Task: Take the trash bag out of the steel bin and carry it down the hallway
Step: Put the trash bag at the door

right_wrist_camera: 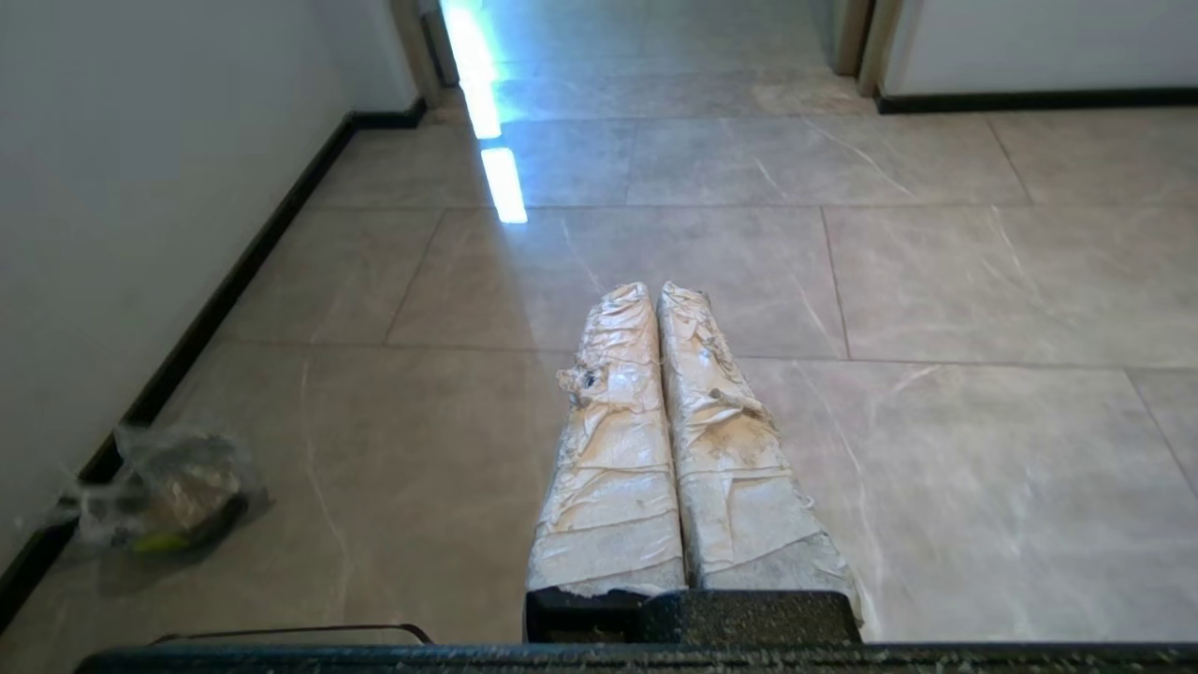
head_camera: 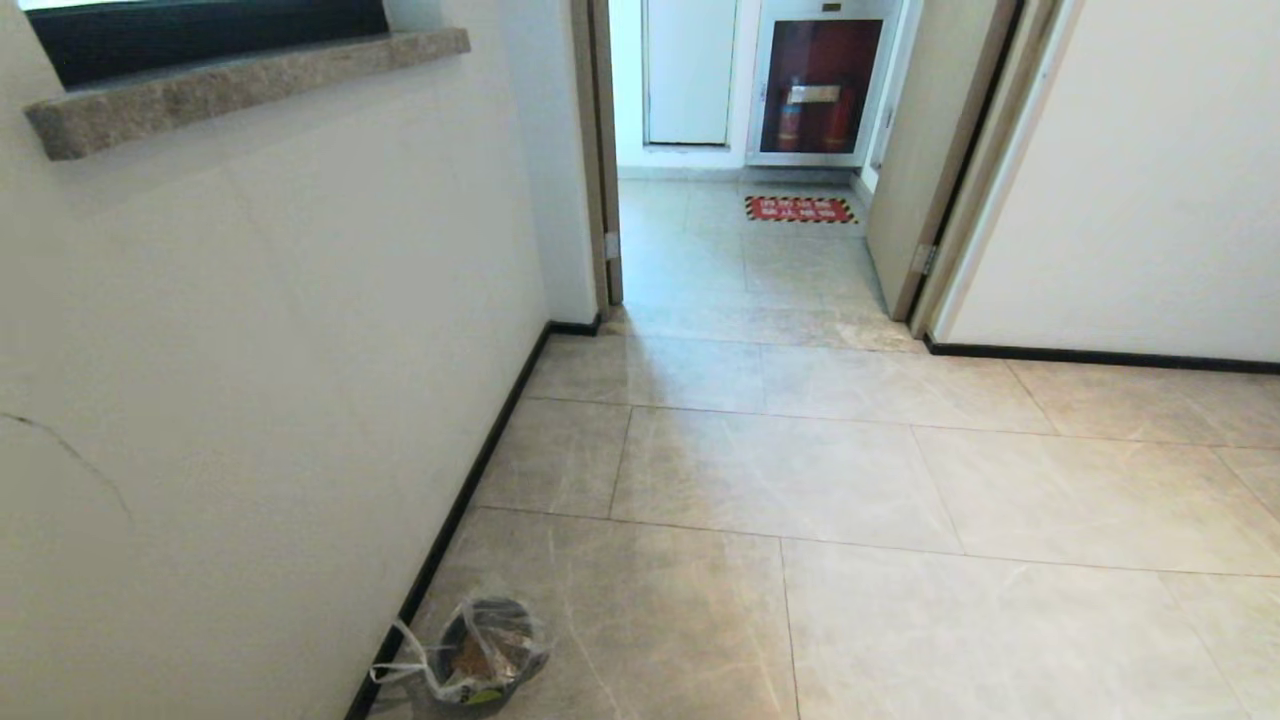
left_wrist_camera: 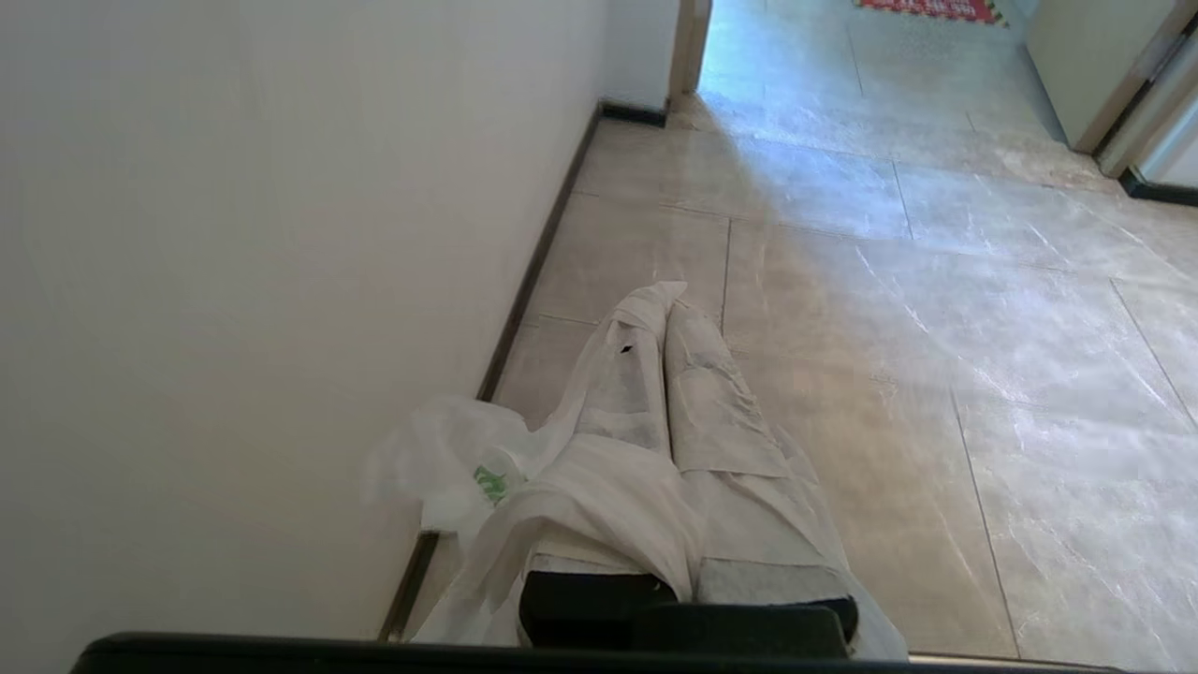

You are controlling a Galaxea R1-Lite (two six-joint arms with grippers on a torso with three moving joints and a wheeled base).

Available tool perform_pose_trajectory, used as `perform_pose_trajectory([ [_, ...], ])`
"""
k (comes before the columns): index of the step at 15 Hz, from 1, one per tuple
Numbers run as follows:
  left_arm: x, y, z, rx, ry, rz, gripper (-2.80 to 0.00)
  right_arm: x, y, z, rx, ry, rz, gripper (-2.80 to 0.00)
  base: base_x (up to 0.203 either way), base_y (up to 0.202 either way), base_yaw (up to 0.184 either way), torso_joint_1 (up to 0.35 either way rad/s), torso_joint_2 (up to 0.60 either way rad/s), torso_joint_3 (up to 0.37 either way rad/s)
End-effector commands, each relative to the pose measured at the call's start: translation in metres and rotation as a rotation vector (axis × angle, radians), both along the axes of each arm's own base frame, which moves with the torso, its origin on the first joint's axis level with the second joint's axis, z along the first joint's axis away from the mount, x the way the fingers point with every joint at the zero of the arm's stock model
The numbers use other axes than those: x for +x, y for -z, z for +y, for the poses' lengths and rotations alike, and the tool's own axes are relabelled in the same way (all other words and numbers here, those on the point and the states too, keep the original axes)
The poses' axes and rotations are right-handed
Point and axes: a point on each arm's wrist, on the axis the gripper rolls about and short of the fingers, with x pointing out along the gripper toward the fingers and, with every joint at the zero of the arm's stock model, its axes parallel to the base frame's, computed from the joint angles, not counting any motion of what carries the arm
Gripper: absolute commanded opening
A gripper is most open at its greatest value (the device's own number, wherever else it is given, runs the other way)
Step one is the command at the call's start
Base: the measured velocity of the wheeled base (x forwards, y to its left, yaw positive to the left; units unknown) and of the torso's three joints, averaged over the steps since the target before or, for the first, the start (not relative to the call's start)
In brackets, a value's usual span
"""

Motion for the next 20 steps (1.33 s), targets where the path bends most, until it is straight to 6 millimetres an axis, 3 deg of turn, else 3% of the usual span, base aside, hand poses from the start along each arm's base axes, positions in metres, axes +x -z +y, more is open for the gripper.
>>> perform_pose_trajectory([
  [1, 0.0001, 0.0, 0.0, -0.001, 0.0, 0.002, -2.8, -0.0002, 0.0001, 0.0, 0.001, 0.0, -0.001, -2.8, 0.196, 0.0, -0.002, 0.0, 0.0, 0.007],
  [20, 0.0002, 0.0002, 0.0, -0.001, 0.0, 0.002, -2.8, -0.0002, 0.0001, 0.0, 0.001, 0.0, -0.001, -2.8, 0.191, 0.0, 0.002, 0.003, 0.0, 0.002],
])
